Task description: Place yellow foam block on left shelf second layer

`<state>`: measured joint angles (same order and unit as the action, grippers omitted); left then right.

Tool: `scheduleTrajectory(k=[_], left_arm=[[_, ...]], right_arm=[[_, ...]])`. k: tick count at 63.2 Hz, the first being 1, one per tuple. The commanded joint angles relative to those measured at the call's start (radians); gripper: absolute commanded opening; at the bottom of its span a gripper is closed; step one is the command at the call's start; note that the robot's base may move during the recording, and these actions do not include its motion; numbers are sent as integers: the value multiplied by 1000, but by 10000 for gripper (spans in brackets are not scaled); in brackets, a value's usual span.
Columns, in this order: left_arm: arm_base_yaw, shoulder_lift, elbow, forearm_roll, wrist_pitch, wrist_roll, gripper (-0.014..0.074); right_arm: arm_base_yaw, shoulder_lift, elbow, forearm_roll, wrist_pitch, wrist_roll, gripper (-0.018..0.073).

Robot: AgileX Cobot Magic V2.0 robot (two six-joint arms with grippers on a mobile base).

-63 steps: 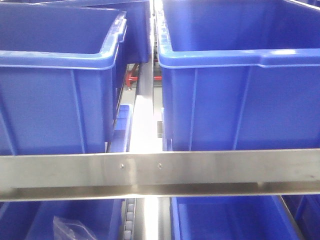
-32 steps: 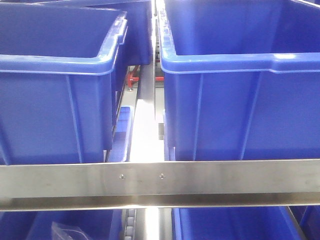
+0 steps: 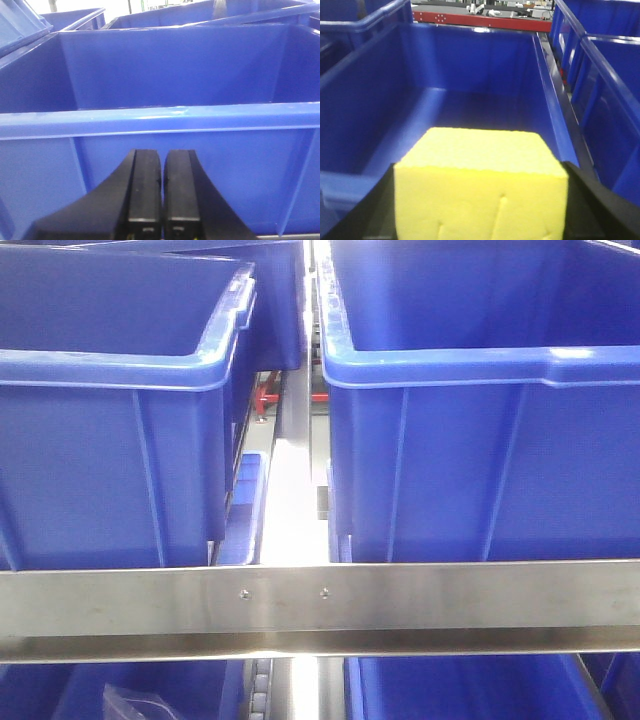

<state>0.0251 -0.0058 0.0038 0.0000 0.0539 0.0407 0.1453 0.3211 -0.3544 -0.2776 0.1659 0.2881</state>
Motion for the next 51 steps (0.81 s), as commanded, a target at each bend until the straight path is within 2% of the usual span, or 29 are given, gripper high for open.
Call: scheduleTrajectory(k=[1, 21, 29, 35, 51], left_arm=[[0, -17, 28, -6, -82, -4, 124], [0, -17, 28, -6, -82, -4, 124], [0, -17, 28, -6, -82, -4, 124], [0, -17, 28, -6, -82, -4, 124], [0, -17, 28, -6, -82, -4, 124]], right_arm=[[0, 88, -98, -8, -138, 4, 522], [0, 484, -301, -8, -147, 4, 522], [0, 618, -323, -8, -215, 25, 522], [0, 685, -326, -8, -262, 58, 522], [0, 774, -345, -8, -267, 68, 522]])
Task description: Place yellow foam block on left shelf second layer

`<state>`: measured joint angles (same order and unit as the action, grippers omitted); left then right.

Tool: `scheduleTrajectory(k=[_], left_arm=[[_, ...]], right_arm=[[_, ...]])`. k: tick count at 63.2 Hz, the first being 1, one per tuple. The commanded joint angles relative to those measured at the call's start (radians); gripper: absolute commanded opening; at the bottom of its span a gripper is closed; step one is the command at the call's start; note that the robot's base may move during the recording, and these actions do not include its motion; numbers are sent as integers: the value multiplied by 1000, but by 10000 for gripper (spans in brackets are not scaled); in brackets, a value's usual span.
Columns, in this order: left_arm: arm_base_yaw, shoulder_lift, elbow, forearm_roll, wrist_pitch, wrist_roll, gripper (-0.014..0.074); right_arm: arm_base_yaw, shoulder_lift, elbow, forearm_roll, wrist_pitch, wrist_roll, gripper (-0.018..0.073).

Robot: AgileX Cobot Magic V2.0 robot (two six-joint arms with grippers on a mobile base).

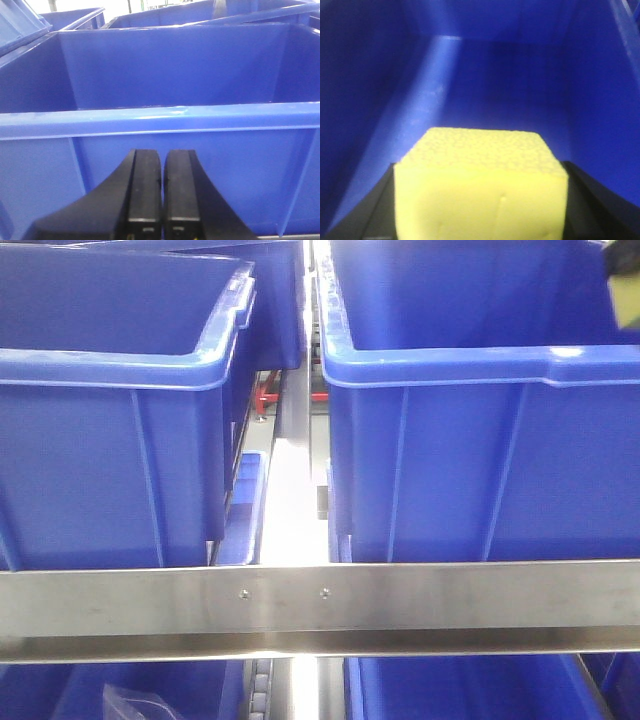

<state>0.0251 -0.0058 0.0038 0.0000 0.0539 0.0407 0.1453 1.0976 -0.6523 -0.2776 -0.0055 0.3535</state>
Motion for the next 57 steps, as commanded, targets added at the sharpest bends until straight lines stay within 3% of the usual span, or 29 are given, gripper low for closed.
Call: scheduleTrajectory(k=[1, 5, 13, 24, 35, 43, 52, 57], left_arm=[[0, -17, 28, -6, -82, -4, 124], [0, -17, 28, -6, -82, -4, 124], [0, -17, 28, -6, -82, -4, 124], [0, -17, 28, -6, -82, -4, 124], [0, -17, 28, -6, -82, -4, 124], [0, -17, 28, -6, -82, -4, 124], [0, -17, 28, -6, -82, -4, 124], [0, -17, 28, -6, -82, -4, 124]], right_arm=[[0, -2, -47, -8, -97, 3, 523], [0, 0, -51, -8, -115, 3, 537], [0, 0, -75, -8, -107, 3, 649], [0, 0, -133, -8, 29, 3, 638], [0, -3, -197, -8, 61, 3, 621], [-1, -13, -212, -8, 62, 4, 457], [-1, -51, -205, -8, 94, 3, 52], [-1, -83, -194, -8, 86, 0, 71]])
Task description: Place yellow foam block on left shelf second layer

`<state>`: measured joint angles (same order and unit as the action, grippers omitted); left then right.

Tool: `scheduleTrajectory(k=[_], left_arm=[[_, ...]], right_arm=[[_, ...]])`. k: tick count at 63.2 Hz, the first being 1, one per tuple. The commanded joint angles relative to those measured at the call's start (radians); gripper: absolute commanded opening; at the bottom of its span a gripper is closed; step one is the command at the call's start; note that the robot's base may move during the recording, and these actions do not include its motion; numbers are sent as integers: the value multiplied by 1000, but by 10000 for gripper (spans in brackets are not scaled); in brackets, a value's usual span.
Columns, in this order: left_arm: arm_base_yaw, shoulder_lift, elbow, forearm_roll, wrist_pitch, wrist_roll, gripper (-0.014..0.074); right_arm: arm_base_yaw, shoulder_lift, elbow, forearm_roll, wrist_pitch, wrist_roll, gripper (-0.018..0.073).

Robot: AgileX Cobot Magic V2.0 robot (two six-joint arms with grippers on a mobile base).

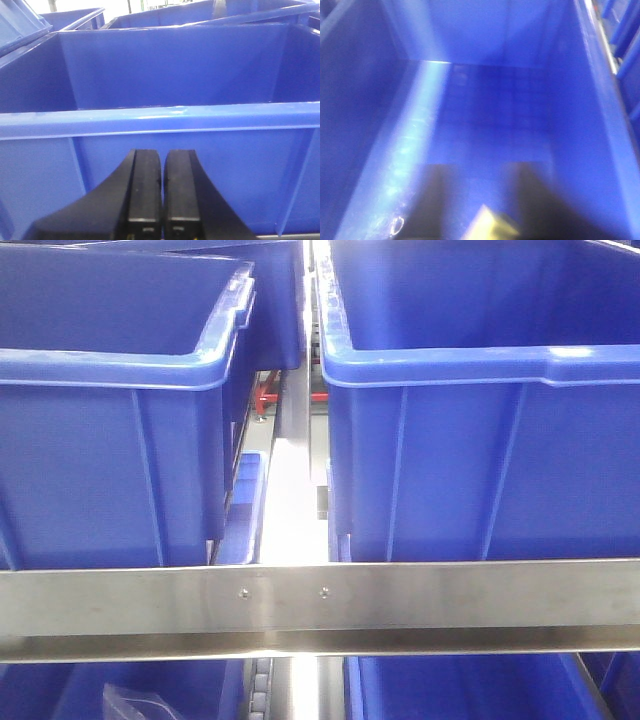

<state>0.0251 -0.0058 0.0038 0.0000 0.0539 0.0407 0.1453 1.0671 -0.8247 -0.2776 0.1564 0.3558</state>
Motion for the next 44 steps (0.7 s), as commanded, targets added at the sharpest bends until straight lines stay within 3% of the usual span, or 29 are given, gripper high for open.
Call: scheduleTrajectory(k=[1, 13, 29, 44], left_arm=[[0, -17, 28, -6, -82, -4, 124], [0, -17, 28, -6, -82, -4, 124], [0, -17, 28, -6, -82, -4, 124], [0, -17, 28, -6, -82, -4, 124]], right_arm=[[-1, -59, -15, -8, -78, -5, 66], [-1, -195, 101, -8, -123, -21, 55], [-1, -488, 392, -8, -261, -21, 55], [-1, -782, 599, -8, -257, -21, 55]])
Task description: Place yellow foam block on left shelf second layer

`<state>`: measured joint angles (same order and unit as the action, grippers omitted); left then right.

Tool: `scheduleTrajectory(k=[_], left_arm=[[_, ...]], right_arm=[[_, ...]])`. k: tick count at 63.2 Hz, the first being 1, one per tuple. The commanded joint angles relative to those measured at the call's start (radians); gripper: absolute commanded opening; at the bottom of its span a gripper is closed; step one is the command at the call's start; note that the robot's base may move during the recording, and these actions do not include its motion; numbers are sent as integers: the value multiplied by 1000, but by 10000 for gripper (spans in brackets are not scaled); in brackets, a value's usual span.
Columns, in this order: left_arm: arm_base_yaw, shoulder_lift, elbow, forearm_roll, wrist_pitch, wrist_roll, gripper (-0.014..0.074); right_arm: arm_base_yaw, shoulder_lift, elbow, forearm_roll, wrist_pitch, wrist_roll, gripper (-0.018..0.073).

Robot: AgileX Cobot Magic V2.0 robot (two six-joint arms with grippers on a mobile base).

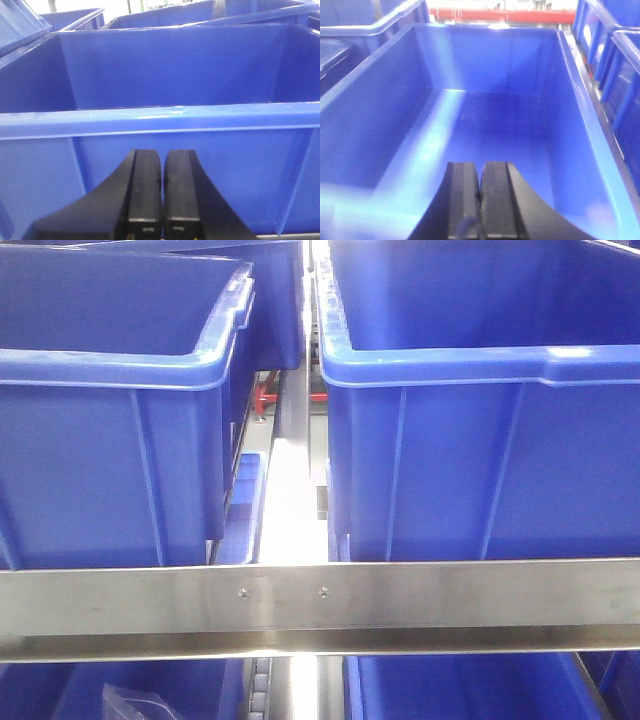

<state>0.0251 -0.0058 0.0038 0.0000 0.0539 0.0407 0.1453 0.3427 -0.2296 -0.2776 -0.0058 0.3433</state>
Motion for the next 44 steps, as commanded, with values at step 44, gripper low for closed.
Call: scheduleTrajectory(k=[44], left_arm=[[0, -17, 28, -6, -82, -4, 124]], right_arm=[[-1, -155, 81, -2, -22, -111, 55]])
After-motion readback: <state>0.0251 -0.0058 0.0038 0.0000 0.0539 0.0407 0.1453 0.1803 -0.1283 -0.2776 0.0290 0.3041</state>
